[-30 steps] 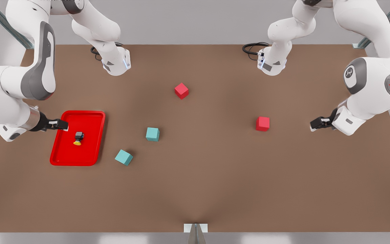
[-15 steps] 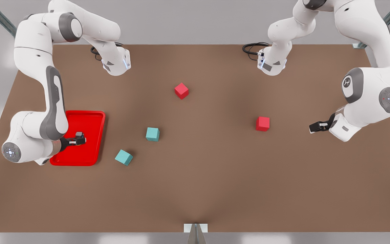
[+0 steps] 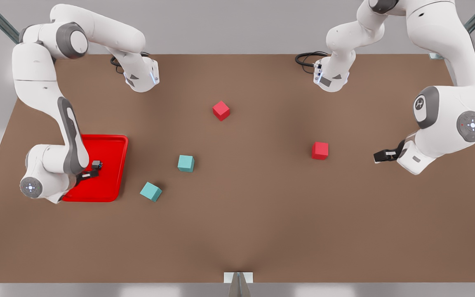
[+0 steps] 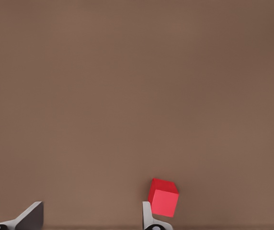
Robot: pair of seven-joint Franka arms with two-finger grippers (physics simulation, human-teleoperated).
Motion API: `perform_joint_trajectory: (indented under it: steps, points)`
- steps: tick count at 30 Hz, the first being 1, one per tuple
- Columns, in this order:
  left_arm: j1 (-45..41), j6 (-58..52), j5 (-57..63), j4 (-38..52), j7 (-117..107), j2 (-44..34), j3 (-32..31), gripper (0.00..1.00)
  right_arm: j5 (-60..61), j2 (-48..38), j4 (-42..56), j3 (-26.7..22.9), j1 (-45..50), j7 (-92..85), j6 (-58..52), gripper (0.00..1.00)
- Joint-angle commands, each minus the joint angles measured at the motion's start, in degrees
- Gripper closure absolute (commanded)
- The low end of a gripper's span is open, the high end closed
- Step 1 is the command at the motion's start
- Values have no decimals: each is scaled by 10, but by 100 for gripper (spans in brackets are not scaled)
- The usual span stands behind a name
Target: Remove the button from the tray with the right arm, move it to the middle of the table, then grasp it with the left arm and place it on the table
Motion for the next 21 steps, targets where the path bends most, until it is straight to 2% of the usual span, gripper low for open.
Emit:
perform_joint_trajectory:
  steps: [1, 5, 6, 10, 13, 15, 21]
  points:
    - [-2, 0, 0, 0, -3, 0, -1, 0, -19, -22, -31, 13, -31, -83, 129, 0]
    - [-3, 1, 0, -5, -3, -2, -1, 0, -15, -29, -65, 22, -45, -41, 157, 0]
    - [-3, 2, 0, -7, -3, -3, -1, 0, -12, -43, -89, 43, -52, -17, 158, 0]
    - [-7, 5, 0, -12, -3, -6, -2, 0, -12, -94, -189, 57, -57, -8, 190, 0]
    - [-7, 7, 0, -14, -3, -6, -1, 0, -15, -98, -197, 58, -62, -9, 194, 0]
    - [-7, 7, 0, -15, -3, -6, -1, 0, -16, -90, -196, 57, -69, 26, 246, 0]
    - [-7, 6, 0, -15, -3, -5, -1, 0, -24, -87, -222, 74, -104, 26, 256, 0]
